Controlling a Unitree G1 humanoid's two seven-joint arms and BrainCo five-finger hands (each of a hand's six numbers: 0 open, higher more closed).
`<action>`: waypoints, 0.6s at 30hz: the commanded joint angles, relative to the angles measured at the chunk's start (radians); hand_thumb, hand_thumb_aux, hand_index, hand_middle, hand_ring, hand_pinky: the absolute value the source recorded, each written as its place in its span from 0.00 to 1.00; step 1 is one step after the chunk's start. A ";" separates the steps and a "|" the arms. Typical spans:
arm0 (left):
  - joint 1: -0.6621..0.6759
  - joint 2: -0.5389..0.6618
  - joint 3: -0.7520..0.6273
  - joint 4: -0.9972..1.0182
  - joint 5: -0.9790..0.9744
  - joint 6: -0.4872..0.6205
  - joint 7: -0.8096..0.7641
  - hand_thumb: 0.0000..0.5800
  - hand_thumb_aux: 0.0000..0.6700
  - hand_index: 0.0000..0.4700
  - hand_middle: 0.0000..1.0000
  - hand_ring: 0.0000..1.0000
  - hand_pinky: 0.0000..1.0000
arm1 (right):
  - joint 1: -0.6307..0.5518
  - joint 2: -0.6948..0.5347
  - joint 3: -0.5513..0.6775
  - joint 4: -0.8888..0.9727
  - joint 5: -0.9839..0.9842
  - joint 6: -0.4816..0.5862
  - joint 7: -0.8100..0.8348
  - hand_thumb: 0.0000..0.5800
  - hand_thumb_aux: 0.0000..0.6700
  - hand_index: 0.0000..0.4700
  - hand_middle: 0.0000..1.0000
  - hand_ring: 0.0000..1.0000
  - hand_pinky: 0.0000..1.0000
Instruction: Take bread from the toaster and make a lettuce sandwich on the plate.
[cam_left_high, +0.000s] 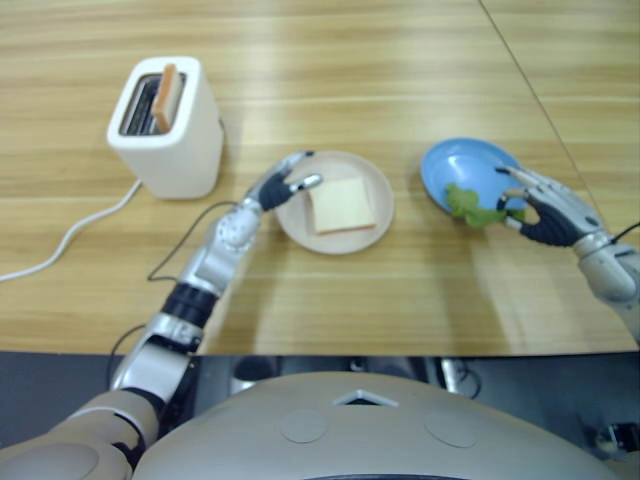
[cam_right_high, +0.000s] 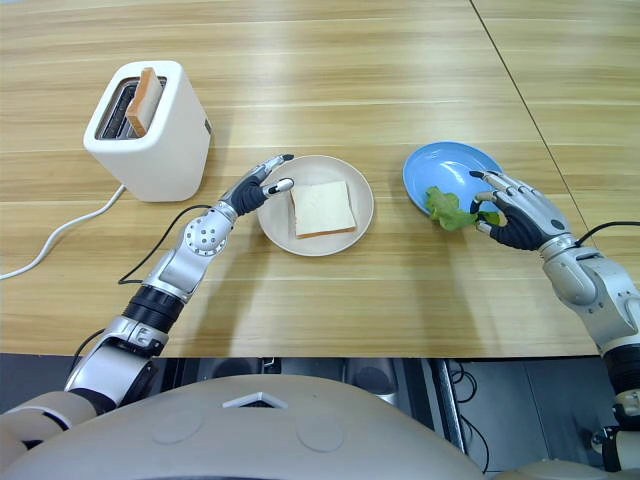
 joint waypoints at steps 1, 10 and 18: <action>0.008 0.001 0.007 0.005 -0.002 0.005 -0.003 0.00 0.00 0.00 0.00 0.00 0.00 | -0.001 0.010 -0.018 0.020 0.016 -0.014 0.016 1.00 1.00 0.98 0.00 0.00 0.00; -0.009 -0.033 0.107 0.021 -0.124 -0.031 0.030 0.00 0.00 0.00 0.00 0.00 0.00 | -0.057 0.037 -0.091 -0.125 0.055 -0.029 0.004 1.00 1.00 0.98 0.00 0.00 0.00; -0.066 -0.076 0.276 0.096 -0.270 -0.040 0.089 0.00 0.00 0.00 0.00 0.00 0.00 | -0.382 0.188 -0.012 -0.282 0.067 0.074 0.087 1.00 1.00 0.98 0.00 0.00 0.00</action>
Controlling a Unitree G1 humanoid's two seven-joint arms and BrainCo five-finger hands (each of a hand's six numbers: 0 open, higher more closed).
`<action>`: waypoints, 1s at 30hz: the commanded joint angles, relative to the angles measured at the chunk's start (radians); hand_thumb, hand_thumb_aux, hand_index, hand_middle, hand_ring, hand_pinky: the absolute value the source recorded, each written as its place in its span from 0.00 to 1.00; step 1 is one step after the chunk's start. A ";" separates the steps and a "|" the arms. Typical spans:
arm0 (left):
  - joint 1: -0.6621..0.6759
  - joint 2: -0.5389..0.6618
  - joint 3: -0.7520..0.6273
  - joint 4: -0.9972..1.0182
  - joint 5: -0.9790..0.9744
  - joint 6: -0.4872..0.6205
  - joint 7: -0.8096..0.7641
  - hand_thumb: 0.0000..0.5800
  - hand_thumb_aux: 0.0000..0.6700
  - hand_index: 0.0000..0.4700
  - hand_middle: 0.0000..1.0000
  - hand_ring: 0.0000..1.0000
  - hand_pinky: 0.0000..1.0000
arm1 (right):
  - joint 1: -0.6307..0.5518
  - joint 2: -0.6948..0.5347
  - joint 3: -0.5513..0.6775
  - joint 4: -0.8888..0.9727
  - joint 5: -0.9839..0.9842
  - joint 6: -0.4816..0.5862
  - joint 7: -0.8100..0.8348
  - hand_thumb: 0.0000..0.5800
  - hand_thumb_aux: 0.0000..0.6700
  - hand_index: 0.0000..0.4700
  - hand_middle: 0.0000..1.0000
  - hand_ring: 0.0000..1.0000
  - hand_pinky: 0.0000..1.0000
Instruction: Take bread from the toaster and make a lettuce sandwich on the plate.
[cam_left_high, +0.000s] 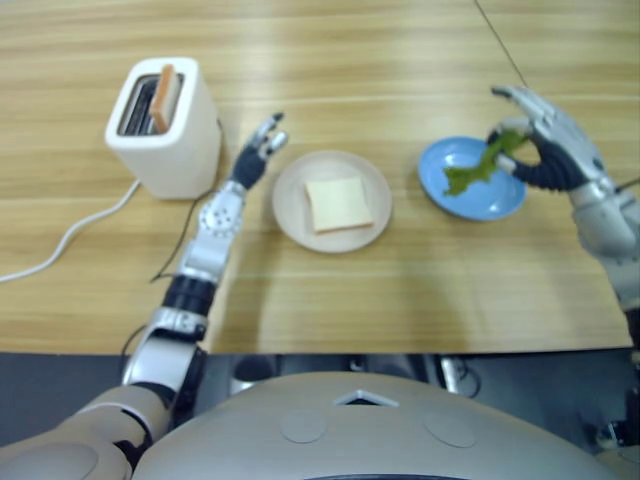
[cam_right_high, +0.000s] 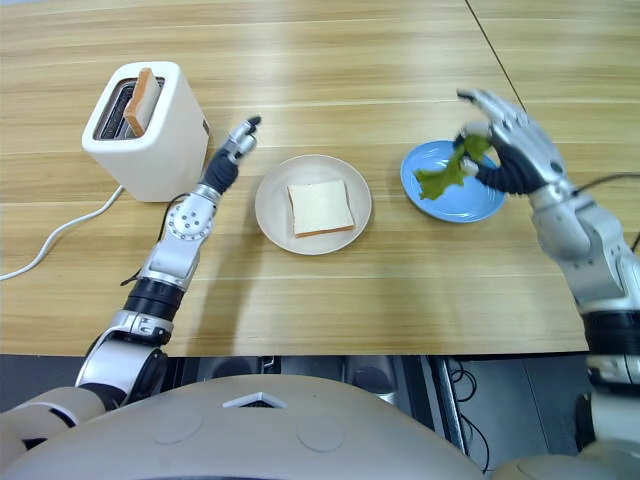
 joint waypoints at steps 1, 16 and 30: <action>-0.014 -0.016 0.053 0.058 -0.066 0.001 -0.003 0.00 0.00 0.00 0.00 0.00 0.00 | -0.137 0.092 0.084 -0.023 -0.015 0.056 0.069 1.00 1.00 0.98 0.00 0.00 0.00; -0.039 -0.056 0.061 0.106 -0.096 -0.017 -0.016 0.00 0.00 0.00 0.00 0.00 0.00 | -0.490 0.410 0.372 0.528 -0.175 -0.060 0.009 1.00 1.00 0.98 0.10 0.10 0.10; -0.033 -0.064 0.042 0.120 -0.072 -0.021 -0.010 0.00 0.00 0.00 0.00 0.00 0.00 | -0.152 0.356 0.418 0.404 -0.182 -0.103 0.030 1.00 1.00 0.98 0.01 0.01 0.01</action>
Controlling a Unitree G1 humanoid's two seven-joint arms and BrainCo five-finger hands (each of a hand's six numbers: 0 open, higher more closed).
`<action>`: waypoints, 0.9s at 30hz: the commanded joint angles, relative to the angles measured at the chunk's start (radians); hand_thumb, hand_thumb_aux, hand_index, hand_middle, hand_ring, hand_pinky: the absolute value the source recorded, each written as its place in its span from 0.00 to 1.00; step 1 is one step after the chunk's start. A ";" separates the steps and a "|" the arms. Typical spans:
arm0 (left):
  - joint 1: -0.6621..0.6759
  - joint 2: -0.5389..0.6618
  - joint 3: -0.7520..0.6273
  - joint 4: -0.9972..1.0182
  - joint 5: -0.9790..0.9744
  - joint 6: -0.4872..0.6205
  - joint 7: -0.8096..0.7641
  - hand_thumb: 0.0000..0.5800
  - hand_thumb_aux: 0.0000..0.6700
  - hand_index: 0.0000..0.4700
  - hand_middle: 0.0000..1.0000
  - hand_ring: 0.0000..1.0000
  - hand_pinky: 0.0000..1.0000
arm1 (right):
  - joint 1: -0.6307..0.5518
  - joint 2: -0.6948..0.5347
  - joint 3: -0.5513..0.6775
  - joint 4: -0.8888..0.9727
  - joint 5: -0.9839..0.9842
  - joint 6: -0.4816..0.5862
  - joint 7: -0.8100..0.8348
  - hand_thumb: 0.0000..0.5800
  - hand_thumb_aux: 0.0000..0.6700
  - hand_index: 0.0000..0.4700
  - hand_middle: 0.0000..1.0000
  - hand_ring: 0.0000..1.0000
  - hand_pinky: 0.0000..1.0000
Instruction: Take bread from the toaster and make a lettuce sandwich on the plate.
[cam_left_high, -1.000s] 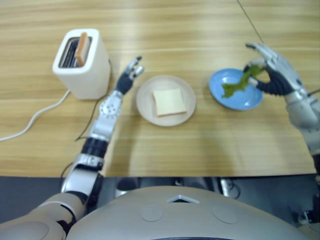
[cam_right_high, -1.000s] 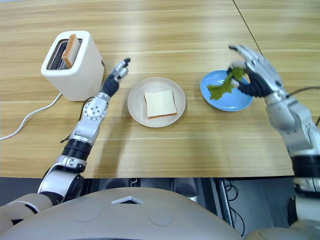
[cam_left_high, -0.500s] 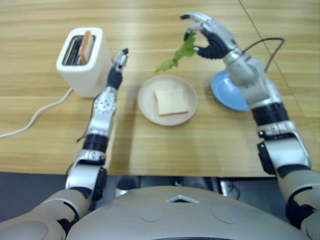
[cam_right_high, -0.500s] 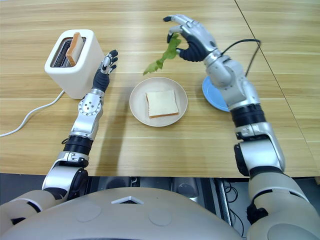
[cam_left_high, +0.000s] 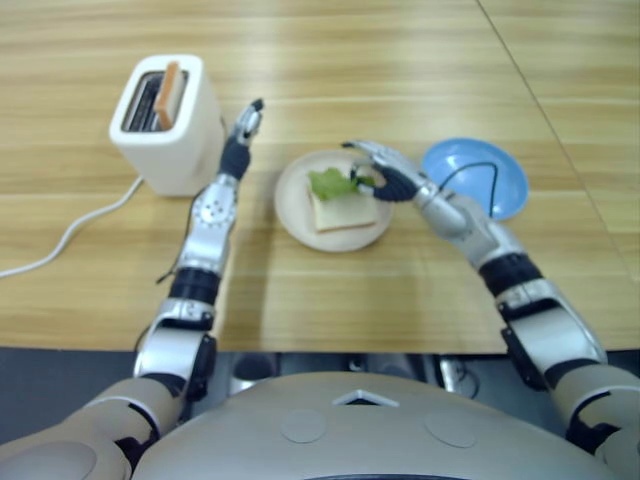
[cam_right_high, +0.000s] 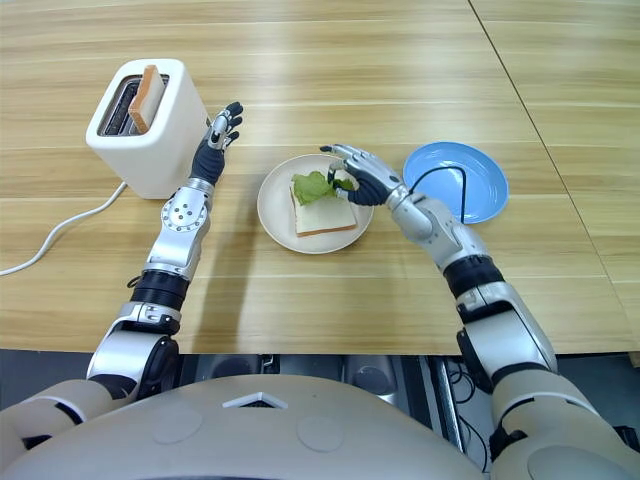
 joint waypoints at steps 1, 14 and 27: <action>0.002 -0.007 -0.016 0.025 0.018 -0.001 0.007 0.00 0.00 0.00 0.00 0.00 0.00 | 0.093 -0.028 -0.006 -0.106 0.001 0.009 0.021 1.00 1.00 0.98 0.01 0.01 0.01; 0.009 0.004 -0.021 0.011 0.039 0.001 0.005 0.00 0.00 0.00 0.00 0.00 0.00 | 0.312 -0.141 -0.062 -0.375 0.013 0.129 0.125 0.00 0.00 0.00 0.00 0.00 0.00; 0.100 0.102 -0.046 -0.408 0.351 0.026 0.160 0.00 0.00 0.00 0.00 0.00 0.00 | 0.538 -0.300 -0.382 -0.656 0.137 0.240 0.152 0.00 0.00 0.00 0.00 0.00 0.00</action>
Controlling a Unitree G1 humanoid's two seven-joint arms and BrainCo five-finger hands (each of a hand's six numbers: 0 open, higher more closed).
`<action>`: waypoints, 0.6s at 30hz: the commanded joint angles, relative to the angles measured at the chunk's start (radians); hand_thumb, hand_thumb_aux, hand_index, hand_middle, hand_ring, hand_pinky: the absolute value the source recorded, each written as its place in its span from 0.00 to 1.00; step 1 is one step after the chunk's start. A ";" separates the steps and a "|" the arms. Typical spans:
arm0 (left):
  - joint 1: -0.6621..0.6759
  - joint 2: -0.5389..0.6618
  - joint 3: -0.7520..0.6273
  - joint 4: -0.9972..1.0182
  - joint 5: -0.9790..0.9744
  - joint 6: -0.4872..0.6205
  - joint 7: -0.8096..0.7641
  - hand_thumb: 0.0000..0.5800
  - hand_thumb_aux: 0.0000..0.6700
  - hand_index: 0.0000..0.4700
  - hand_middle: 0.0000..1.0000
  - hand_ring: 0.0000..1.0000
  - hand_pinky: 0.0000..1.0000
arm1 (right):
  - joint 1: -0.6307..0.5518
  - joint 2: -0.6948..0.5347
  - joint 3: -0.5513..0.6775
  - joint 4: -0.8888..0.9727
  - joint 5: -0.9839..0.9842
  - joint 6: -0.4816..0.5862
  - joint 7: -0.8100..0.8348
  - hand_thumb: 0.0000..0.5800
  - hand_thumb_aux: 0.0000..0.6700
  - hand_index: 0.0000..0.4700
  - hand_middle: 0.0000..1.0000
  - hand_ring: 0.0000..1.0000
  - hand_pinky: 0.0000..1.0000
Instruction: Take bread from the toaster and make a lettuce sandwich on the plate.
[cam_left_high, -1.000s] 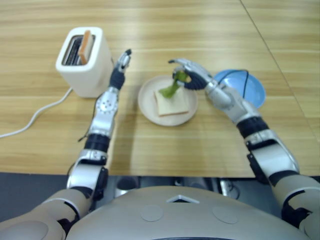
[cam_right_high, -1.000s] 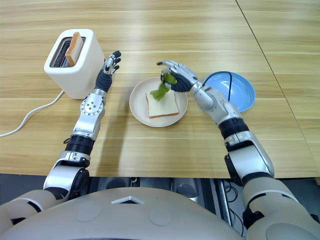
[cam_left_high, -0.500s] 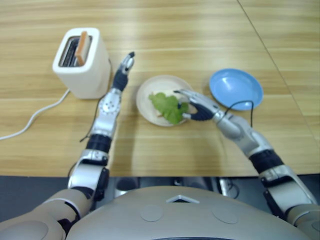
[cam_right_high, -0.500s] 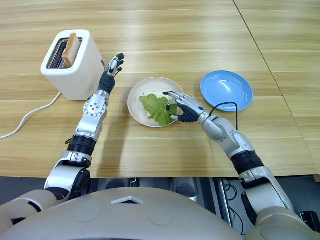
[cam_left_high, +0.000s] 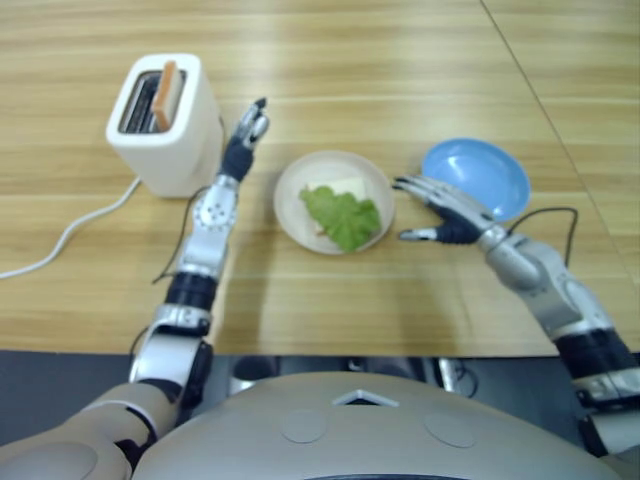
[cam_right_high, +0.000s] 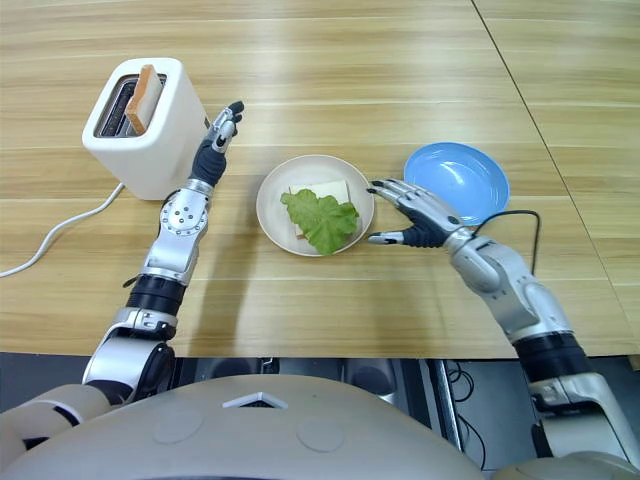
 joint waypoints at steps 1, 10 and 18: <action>0.044 0.073 0.006 -0.291 0.269 0.036 0.127 0.00 0.00 0.00 0.00 0.00 0.00 | 0.058 -0.019 -0.146 -0.107 0.084 0.031 -0.001 0.00 0.00 0.00 0.00 0.00 0.00; 0.013 0.255 0.128 -0.393 0.710 0.405 0.155 0.00 0.00 0.00 0.00 0.00 0.00 | 0.086 0.066 -0.189 -0.111 0.132 0.031 -0.008 0.00 0.00 0.00 0.00 0.00 0.00; -0.043 0.293 0.077 -0.065 0.691 0.559 0.085 0.00 0.00 0.00 0.00 0.00 0.00 | 0.095 0.090 -0.189 -0.098 0.126 0.026 -0.006 0.01 0.00 0.00 0.00 0.00 0.00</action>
